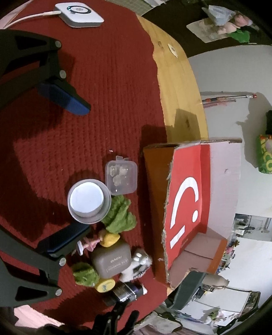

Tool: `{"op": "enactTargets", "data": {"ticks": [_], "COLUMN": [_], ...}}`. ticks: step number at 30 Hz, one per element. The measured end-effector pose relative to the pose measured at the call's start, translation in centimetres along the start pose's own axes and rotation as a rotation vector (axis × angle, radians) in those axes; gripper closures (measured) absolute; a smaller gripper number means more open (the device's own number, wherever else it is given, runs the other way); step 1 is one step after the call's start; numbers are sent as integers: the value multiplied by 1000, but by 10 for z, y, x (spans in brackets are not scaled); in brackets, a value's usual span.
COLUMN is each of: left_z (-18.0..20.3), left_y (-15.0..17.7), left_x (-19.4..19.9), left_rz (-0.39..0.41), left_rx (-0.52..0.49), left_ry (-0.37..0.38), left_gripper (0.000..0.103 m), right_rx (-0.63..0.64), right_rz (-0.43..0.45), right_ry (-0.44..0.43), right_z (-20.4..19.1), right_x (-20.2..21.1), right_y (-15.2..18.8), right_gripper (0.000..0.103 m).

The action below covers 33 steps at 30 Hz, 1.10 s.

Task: Organize objects
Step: 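Grasp the clear cup lid with the left tool while the right tool grasps the black-white roll, then carry the cup lid and the roll into the box with both tools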

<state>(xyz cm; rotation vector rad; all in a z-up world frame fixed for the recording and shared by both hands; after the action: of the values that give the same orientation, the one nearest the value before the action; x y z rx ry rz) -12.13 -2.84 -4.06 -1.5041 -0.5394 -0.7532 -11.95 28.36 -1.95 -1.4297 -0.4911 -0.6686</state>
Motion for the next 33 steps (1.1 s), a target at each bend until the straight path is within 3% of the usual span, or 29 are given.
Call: {"op": "enactTargets", "data": {"ticks": [9, 12, 17, 20, 21, 33], "left_z": [5, 7, 12, 15, 16, 23], "left_y": [-4, -4, -5, -6, -6, -11], "left_x": [-2, -2, 2, 5, 6, 29], "left_rz": [7, 15, 36, 55, 59, 113], "left_rx": [-39, -51, -55, -54, -58, -69], "left_ry": [19, 36, 66, 88, 90, 100], "left_gripper": [7, 13, 28, 53, 61, 61], "right_rx": [26, 20, 2, 12, 11, -31], "right_rz": [-32, -37, -46, -29, -28, 21], "right_ry": [-30, -41, -106, -145, -154, -176], "right_z": [-11, -12, -18, -22, -23, -17], "right_x": [-10, -11, -13, -11, -10, 16], "right_y": [1, 0, -2, -4, -4, -15], "right_gripper": [0, 6, 29, 55, 69, 70]}}
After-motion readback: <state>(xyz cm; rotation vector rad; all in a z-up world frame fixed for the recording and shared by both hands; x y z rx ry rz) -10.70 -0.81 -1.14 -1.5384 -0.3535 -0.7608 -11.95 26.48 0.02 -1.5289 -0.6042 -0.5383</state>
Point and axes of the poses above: each gripper's, at about its wrist camera, not at the fingertips, and x roughly against the way its jaws point, z to its right, y to its underside, the point moved 7 cm from there along -x, roughly the way its jaws point, and after that the axes turned 5 degrees about z, right-handed, at the moved point
